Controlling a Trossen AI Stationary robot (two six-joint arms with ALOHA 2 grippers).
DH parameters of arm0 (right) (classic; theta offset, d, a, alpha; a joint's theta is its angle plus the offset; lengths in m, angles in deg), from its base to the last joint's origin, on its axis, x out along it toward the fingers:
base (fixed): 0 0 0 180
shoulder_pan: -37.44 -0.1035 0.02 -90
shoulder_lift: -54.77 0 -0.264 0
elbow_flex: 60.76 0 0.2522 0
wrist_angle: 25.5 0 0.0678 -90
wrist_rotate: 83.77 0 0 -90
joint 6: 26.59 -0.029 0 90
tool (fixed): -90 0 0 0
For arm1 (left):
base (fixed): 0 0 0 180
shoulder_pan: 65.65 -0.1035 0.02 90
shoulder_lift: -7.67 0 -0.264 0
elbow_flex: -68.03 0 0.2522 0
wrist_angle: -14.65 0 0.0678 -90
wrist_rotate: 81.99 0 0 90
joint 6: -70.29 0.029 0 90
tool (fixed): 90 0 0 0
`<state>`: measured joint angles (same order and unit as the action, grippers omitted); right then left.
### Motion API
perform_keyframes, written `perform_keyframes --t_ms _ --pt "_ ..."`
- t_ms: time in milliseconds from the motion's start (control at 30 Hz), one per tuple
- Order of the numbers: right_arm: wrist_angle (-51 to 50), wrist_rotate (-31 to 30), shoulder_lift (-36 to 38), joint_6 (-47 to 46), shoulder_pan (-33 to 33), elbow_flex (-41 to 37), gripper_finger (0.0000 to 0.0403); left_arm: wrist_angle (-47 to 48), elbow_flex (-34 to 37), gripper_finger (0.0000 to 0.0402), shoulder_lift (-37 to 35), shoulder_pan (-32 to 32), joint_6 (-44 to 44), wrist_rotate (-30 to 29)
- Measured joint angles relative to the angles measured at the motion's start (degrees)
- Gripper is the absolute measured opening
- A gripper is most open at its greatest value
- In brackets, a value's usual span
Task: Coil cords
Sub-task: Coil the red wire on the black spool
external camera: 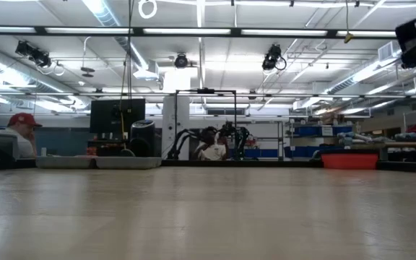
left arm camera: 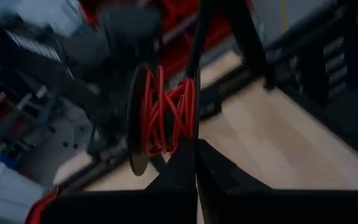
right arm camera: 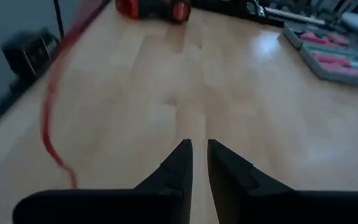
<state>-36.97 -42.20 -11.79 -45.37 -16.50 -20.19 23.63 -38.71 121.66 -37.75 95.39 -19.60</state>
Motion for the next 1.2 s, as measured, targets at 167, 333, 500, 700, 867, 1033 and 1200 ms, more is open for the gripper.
perform_keyframes --t_ms 167,333,500,700,867,1033,1200 --pt "11.5 0.7 0.0 -3.0 0.5 -4.5 0.0047 -12.3 4.6 0.0000 -0.1 0.4 2.5 -0.2" --pt "25.8 2.4 0.0 -0.3 1.3 -10.1 0.0047 -26.3 12.3 0.0000 0.0 0.3 3.0 0.1" --pt "38.0 10.0 0.0 0.9 2.7 -15.1 0.0048 -41.0 20.2 0.0000 0.0 0.4 1.3 1.3" --pt "44.5 11.4 0.0 4.8 4.2 -15.8 0.0048 -47.4 24.8 0.0000 0.0 0.4 -3.2 0.6" --pt "51.6 16.2 0.0 8.1 6.3 -15.7 0.0048 -48.5 24.9 0.0000 0.0 0.4 -4.4 0.5" --pt "53.3 20.4 0.0 9.4 10.9 -15.6 0.0048 -53.6 24.9 0.0000 0.0 0.4 -5.8 0.5" --pt "53.4 31.1 -0.2 8.4 18.3 -15.6 0.0048 -56.2 24.9 0.0000 0.0 0.4 -7.1 0.5"
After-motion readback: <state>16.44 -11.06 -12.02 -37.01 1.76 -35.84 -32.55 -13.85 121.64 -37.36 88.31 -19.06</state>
